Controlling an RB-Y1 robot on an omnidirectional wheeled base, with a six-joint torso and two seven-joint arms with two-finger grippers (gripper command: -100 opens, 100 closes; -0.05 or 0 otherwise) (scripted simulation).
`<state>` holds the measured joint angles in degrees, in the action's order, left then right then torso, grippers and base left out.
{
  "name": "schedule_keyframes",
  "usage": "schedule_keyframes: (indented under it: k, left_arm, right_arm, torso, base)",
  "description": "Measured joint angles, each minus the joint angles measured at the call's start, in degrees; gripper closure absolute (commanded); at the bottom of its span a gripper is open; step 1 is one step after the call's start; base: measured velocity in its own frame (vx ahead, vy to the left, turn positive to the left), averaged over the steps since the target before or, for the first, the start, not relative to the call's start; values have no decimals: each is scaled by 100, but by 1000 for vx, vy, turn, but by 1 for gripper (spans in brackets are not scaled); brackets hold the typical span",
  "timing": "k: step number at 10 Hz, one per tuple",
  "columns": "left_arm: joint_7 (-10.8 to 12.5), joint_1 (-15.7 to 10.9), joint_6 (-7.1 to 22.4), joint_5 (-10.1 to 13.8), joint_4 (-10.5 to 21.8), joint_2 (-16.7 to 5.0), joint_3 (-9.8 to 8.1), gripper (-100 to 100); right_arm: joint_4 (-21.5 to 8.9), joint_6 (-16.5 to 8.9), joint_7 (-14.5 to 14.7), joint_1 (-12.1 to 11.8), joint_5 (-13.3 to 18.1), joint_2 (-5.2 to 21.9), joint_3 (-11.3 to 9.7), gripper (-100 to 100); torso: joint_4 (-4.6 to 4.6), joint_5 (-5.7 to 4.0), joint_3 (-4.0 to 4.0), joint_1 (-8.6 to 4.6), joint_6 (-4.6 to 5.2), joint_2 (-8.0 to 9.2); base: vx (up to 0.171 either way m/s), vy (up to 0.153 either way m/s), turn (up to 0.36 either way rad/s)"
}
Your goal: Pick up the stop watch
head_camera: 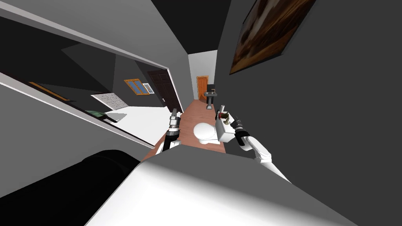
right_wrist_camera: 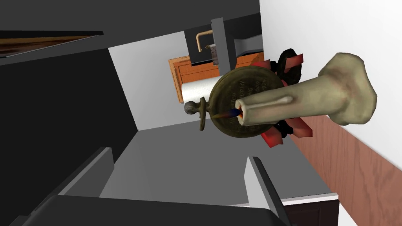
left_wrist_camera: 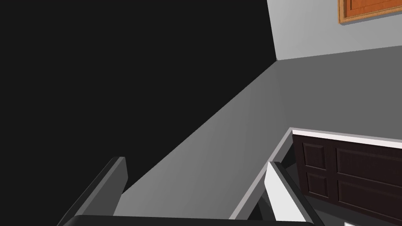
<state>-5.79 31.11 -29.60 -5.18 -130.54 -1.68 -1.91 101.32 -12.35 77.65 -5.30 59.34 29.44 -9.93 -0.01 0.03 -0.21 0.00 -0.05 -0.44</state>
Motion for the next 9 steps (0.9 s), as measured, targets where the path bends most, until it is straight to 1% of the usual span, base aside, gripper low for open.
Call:
schedule_keyframes:
  k: [5,6,7,8,9]
  left_arm:
    - [0,1,0,0,0,0,0,0]
    - [0,0,0,0,0,0,0,0]
    - [0,0,0,0,0,0,0,0]
    - [0,-3,0,0,0,0,1,0]
    - [0,-2,0,0,0,-1,0,0]
  right_arm:
    - [-254,-253,186,201,521,-572,137,-100]
    - [-260,-268,197,209,533,-584,139,0]
    - [-259,-266,196,208,531,-583,139,-100]
    - [-381,-304,201,318,565,-550,234,-100]
    - [-505,-288,170,379,663,-578,387,-100]
  torso:
    - [-3,2,-10,7,-1,-18]
    - [-2,1,-4,1,2,-5]
    - [2,0,5,-3,2,10]
    - [8,-2,21,-15,-6,39]
    - [12,-5,33,-27,0,58]
  base:
    - [68,22,59]
    - [9,2,-3]
    - [-87,-33,363]
    - [-124,-67,365]
    - [-64,-40,78]
